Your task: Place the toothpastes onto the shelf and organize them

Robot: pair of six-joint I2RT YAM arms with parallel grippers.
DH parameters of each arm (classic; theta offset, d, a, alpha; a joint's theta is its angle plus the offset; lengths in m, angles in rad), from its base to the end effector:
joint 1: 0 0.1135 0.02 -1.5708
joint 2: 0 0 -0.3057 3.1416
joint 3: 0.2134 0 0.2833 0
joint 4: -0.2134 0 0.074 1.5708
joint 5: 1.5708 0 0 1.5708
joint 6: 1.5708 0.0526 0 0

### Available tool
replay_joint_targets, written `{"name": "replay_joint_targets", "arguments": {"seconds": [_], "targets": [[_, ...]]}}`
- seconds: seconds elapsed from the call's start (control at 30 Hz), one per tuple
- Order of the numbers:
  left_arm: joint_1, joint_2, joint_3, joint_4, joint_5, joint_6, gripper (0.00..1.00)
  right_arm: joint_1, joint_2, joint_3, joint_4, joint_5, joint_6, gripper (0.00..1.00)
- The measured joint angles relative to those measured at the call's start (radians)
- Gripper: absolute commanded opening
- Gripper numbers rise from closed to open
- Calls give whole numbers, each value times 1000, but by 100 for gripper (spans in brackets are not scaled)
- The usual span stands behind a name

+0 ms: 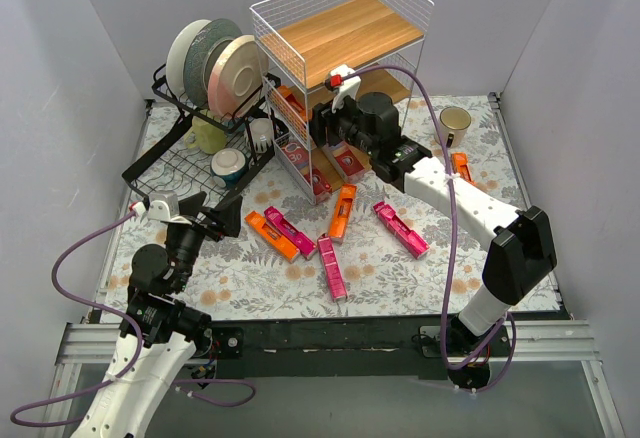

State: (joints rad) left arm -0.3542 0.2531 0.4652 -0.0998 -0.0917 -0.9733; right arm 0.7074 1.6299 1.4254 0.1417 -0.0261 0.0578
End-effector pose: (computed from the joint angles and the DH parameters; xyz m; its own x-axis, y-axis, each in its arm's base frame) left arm 0.1026 -0.0328 0.3212 -0.1559 -0.8201 -0.5506 0.2332 0.5111 -0.8273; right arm 0.3394 0.2920 0.4132 -0.0863 0.0022 -0.9963 -0.6656 0.7440 0.0593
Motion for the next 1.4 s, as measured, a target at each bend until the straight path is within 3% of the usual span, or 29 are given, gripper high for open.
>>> {"name": "replay_joint_targets", "arguments": {"seconds": [0.2, 0.57, 0.97, 1.4], "targets": [[0, -2, 0, -5, 0, 0, 98, -3, 0, 0, 0, -9, 11, 61], [0, -2, 1, -5, 0, 0, 98, -14, 0, 0, 7, -62, 60, 50], [0, -2, 1, -5, 0, -1, 98, -21, -1, -3, 17, -80, 83, 50], [0, -2, 1, -5, 0, -2, 98, -48, -71, -112, 105, -6, 151, 50]]}}
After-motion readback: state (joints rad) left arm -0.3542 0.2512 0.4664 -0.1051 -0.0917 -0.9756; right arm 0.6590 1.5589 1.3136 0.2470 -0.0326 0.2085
